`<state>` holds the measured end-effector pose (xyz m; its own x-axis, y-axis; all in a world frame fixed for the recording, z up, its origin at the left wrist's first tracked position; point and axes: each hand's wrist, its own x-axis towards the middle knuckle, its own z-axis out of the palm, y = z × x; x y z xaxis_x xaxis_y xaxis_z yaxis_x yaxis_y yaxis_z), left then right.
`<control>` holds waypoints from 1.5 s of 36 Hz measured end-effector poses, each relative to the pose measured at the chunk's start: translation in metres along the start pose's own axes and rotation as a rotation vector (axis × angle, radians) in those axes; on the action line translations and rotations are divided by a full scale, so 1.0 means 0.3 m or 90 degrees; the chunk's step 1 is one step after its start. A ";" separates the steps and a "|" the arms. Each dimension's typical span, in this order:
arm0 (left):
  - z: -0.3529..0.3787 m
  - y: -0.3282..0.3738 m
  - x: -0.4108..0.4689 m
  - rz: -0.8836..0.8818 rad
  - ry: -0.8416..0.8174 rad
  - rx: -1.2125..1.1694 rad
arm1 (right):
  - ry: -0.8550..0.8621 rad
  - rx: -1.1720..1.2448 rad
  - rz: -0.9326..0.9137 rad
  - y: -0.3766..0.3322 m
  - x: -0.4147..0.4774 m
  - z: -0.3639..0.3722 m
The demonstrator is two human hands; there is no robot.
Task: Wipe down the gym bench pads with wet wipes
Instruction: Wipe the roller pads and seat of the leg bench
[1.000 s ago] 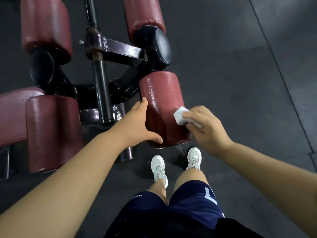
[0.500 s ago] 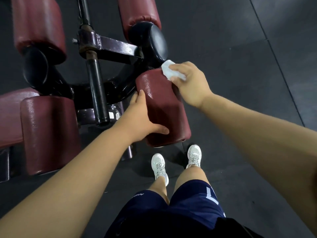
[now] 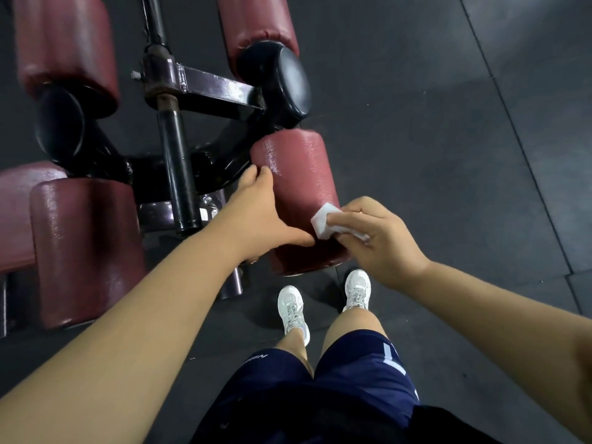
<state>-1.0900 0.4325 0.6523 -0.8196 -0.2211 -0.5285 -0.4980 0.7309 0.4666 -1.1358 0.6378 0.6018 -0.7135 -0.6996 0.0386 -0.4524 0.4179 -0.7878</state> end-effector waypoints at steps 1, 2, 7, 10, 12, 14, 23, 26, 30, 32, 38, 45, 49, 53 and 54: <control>0.006 0.016 0.003 -0.010 0.001 0.008 | -0.001 -0.003 0.004 0.004 0.019 -0.001; 0.014 0.028 0.004 -0.021 0.002 0.015 | -0.002 -0.007 0.015 0.005 0.047 -0.002; 0.032 0.013 0.006 -0.031 -0.006 -0.001 | 0.026 -0.055 0.072 0.013 0.253 -0.011; 0.019 -0.023 0.011 -0.037 -0.023 -0.046 | 0.046 -0.047 0.079 0.005 0.366 -0.012; 0.014 -0.040 0.012 -0.044 -0.031 -0.063 | 0.048 -0.038 0.090 -0.004 0.411 -0.012; 0.014 -0.053 0.010 -0.047 -0.033 -0.078 | 0.039 -0.034 0.096 -0.013 0.421 -0.012; 0.006 -0.054 -0.011 -0.019 -0.001 -0.055 | -0.018 -0.044 0.100 -0.029 0.183 -0.027; -0.005 -0.066 -0.015 0.007 0.020 -0.033 | -0.034 -0.029 0.105 -0.039 0.080 -0.022; -0.015 -0.070 -0.022 0.046 0.034 -0.001 | -0.067 -0.062 0.091 -0.056 -0.002 -0.026; -0.025 -0.063 -0.029 0.070 0.039 0.027 | -0.107 -0.086 0.086 -0.068 -0.020 -0.041; -0.072 -0.025 -0.030 0.103 0.010 0.144 | -0.284 -0.110 0.092 -0.101 0.017 -0.148; -0.149 0.092 0.004 0.081 -0.087 0.261 | -0.399 -0.210 0.088 -0.086 0.184 -0.332; -0.173 0.188 0.053 0.061 -0.097 0.273 | -0.411 -0.198 0.082 -0.086 0.281 -0.484; -0.182 0.305 0.116 0.030 -0.062 0.257 | -0.428 -0.213 0.062 -0.022 0.381 -0.628; -0.182 0.336 0.133 0.015 -0.058 0.245 | -0.436 -0.226 0.060 -0.001 0.408 -0.662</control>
<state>-1.1884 0.4621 0.7171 -0.7925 -0.1558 -0.5896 -0.3226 0.9276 0.1885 -1.3293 0.6671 0.7289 -0.3196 -0.8058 -0.4986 -0.6330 0.5731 -0.5204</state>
